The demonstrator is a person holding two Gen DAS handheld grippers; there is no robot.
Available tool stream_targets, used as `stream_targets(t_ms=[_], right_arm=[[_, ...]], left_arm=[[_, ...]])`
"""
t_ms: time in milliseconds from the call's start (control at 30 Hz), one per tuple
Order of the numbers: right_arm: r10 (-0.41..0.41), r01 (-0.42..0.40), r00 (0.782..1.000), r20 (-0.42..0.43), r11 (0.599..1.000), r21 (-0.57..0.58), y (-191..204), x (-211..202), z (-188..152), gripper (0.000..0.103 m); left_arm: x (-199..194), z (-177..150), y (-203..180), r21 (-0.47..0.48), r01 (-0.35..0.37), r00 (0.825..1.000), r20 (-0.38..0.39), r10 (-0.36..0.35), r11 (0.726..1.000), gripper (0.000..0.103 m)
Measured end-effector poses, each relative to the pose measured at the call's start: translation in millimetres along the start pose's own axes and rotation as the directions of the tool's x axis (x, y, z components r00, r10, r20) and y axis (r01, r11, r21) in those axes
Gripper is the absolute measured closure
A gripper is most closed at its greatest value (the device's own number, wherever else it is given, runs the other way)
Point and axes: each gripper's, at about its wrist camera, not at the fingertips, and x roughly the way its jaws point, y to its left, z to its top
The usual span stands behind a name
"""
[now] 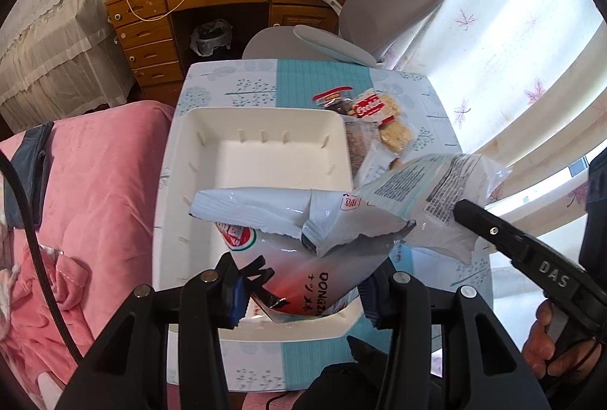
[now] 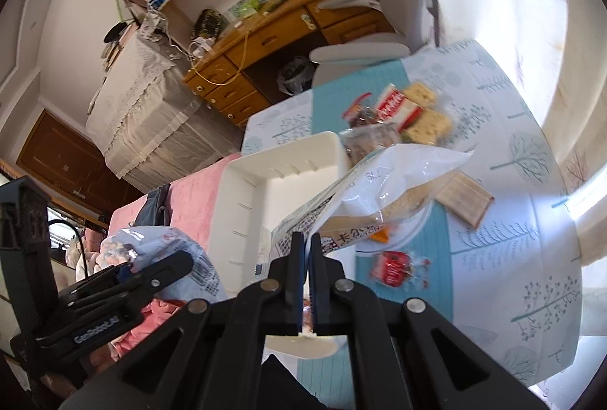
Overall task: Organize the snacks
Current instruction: 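Carry the chip bag and bread bag over the tray and release them, then withdraw both grippers from the tray toward the remaining snacks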
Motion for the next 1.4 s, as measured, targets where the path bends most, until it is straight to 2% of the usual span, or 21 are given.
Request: stream_targets(t_ms=[367, 600, 700, 767, 833, 933, 1033, 1300, 1400], right_arm=[[0.003, -0.001, 1.0, 0.026, 0.997, -0.072, 57, 20, -22, 0.101], [-0.014, 0.015, 1.0, 0.014, 0.996, -0.086, 78, 32, -30, 0.101], [-0.036, 0.037, 0.999, 0.013, 0.996, -0.078, 82, 35, -31, 0.096], [-0.057, 0.057, 0.998, 0.007, 0.997, -0.058, 79, 37, -31, 0.092], [-0.057, 0.057, 0.998, 0.008, 0.998, -0.025, 74, 38, -30, 0.077], [-0.066, 0.066, 0.997, 0.037, 0.998, -0.01, 71, 33, -29, 0.063], [-0.067, 0.067, 0.997, 0.038, 0.998, -0.008, 69, 32, -28, 0.06], [-0.064, 0.064, 0.998, -0.004, 0.998, -0.016, 60, 32, -30, 0.059], [-0.071, 0.07, 0.997, -0.014, 0.997, -0.021, 52, 28, -28, 0.053]], left_arm=[[19, -4, 53, 0.042, 0.0, 0.999, -0.042, 0.002, 0.999, 0.057], [31, -6, 64, 0.068, 0.028, 0.997, -0.068, -0.023, 0.997, 0.057], [36, -6, 67, 0.066, 0.022, 0.997, -0.072, -0.017, 0.998, 0.051], [39, -6, 70, 0.056, 0.027, 0.996, -0.084, -0.022, 0.998, 0.039], [40, -6, 73, 0.042, 0.032, 0.995, -0.093, -0.028, 0.999, 0.034], [39, -7, 76, 0.031, 0.032, 0.996, -0.087, -0.029, 0.999, 0.029], [37, -8, 76, 0.026, 0.035, 0.996, -0.078, -0.033, 0.999, 0.028], [34, -10, 64, 0.014, 0.032, 0.997, -0.068, -0.031, 0.999, 0.028], [33, -11, 55, 0.008, 0.028, 0.997, -0.067, -0.027, 1.0, 0.028]])
